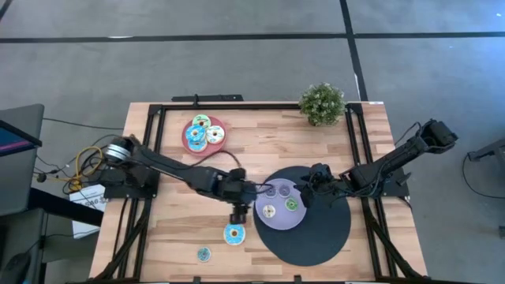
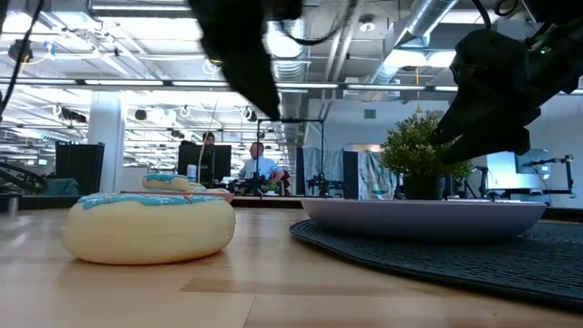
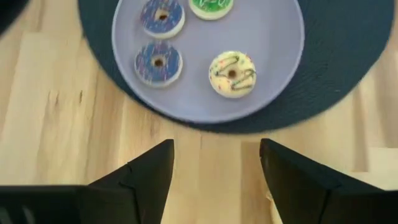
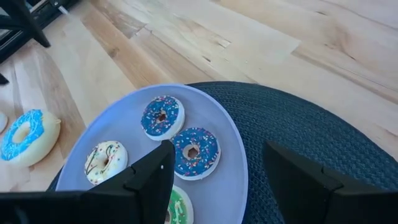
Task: Pick & Place donuts
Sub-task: Put the big blue donut on the pink plate
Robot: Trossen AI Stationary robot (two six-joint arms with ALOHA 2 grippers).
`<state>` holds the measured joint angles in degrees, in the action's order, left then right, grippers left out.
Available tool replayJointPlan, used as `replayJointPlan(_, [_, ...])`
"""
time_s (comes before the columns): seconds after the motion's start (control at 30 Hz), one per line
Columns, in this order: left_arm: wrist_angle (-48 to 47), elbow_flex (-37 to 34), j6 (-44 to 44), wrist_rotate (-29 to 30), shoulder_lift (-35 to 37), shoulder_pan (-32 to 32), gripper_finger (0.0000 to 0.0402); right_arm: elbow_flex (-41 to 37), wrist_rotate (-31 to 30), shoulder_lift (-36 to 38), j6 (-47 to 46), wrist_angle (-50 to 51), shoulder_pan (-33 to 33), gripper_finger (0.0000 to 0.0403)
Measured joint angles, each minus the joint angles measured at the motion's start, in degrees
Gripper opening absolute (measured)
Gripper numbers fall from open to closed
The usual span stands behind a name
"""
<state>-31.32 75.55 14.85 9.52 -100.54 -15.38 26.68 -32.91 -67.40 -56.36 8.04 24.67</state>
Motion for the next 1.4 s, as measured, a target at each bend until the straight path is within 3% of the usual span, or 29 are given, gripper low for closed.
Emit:
replayJointPlan(0.27, [12.91, -20.17, 12.99, 8.01, 17.23, -5.54, 0.0224, 0.00, -0.11, 0.00, -0.08, -0.88, -0.07, 0.0230])
replayJointPlan(0.5, [15.70, -27.10, 16.46, 11.78, 23.44, -10.15, 0.0224, 0.00, -0.20, -0.13, -0.11, -1.45, -0.14, 0.0230])
replayJointPlan(0.9, [22.91, -25.47, 2.23, 9.50, 14.79, -12.64, 0.0224, 0.00, -0.09, -0.13, -0.07, -1.81, -2.69, 0.0230])
replayJointPlan(1.2, [7.20, -12.08, 2.13, 4.18, 2.94, -11.84, 0.0224, 0.00, 0.02, -0.13, 1.38, -2.59, -2.64, 0.0230])
replayJointPlan(1.4, [2.80, -6.19, 1.11, -0.08, -1.79, -11.55, 0.0224, 0.00, 0.05, -0.15, 2.08, -2.76, -2.64, 0.0230])
